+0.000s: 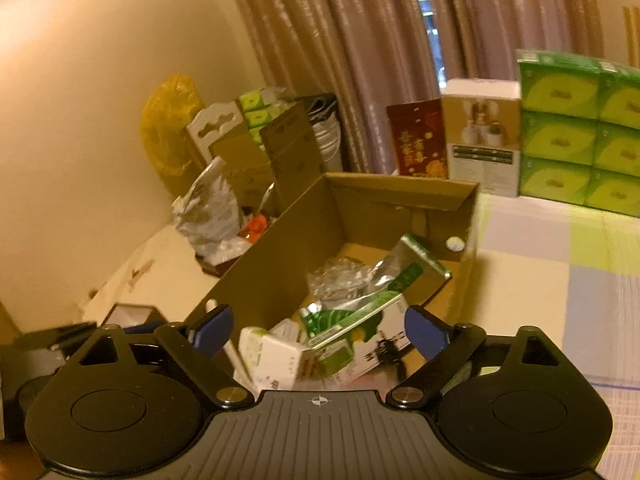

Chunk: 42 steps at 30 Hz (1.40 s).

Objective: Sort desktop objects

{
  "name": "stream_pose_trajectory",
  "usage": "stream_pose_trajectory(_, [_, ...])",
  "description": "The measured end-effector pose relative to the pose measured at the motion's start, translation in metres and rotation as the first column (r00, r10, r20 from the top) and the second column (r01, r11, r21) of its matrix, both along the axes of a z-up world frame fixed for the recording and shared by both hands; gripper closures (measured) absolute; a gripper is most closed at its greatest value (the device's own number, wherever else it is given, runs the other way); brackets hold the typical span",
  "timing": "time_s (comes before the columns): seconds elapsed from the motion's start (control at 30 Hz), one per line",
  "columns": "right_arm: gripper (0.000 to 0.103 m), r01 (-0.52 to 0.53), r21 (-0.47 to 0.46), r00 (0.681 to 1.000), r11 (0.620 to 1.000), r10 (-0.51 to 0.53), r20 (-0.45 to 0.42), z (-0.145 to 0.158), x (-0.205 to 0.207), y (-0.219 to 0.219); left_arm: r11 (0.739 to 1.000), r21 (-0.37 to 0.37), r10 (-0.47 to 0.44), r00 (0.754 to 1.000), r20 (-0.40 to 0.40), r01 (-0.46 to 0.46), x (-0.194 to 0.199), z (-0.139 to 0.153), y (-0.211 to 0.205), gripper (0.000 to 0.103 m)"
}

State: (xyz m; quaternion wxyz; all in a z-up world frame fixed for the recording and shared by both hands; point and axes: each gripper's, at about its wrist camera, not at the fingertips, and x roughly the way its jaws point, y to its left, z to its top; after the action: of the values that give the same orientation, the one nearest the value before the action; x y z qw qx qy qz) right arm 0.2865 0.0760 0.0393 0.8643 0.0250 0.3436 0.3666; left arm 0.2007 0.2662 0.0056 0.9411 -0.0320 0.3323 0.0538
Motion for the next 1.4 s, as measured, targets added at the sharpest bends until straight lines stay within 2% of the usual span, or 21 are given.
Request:
stream_pose_trajectory(0.03, [0.011,0.006,-0.001,1.0,1.0,-0.006,0.002,0.0,0.0,-0.003,1.0,0.0,0.0,1.0,0.001,0.0,-0.001,0.0,0.0,0.051])
stream_pose_trajectory(0.1, [0.011,0.016,-0.003,1.0,1.0,-0.016,-0.004,0.001,0.0,-0.009,1.0,0.002,0.004,1.0,0.004,-0.004,-0.001,0.001,0.0,0.042])
stream_pose_trajectory(0.3, [0.01,0.04,-0.006,0.999,0.999,-0.04,-0.021,0.002,-0.01,-0.031,1.0,0.006,0.001,0.999,0.041,-0.001,-0.008,0.007,-0.008,0.021])
stream_pose_trajectory(0.63, [0.003,0.053,-0.008,0.998,0.999,-0.054,-0.018,0.016,-0.044,-0.058,1.0,0.021,0.02,0.995,0.094,-0.023,-0.038,0.024,-0.02,0.001])
stream_pose_trajectory(0.87, [0.002,0.032,-0.045,0.999,0.998,-0.031,0.03,0.03,-0.079,-0.067,0.999,0.009,0.051,0.992,0.12,-0.052,-0.066,0.039,-0.029,0.001])
stream_pose_trajectory(1.0, [0.002,0.058,-0.071,0.996,0.996,-0.052,0.073,0.037,-0.102,-0.076,0.998,-0.003,0.069,0.99,0.126,-0.069,-0.084,0.048,-0.035,0.001])
stream_pose_trajectory(1.13, [0.002,0.065,-0.079,0.996,0.995,-0.059,0.073,0.042,-0.121,-0.087,0.995,-0.04,0.1,0.988,0.116,-0.096,-0.102,0.054,-0.038,0.001])
stream_pose_trajectory(1.4, [0.002,0.093,-0.093,0.991,0.991,-0.083,0.104,0.051,-0.164,-0.103,0.994,-0.065,0.09,0.992,0.086,-0.084,-0.14,0.072,-0.052,0.001])
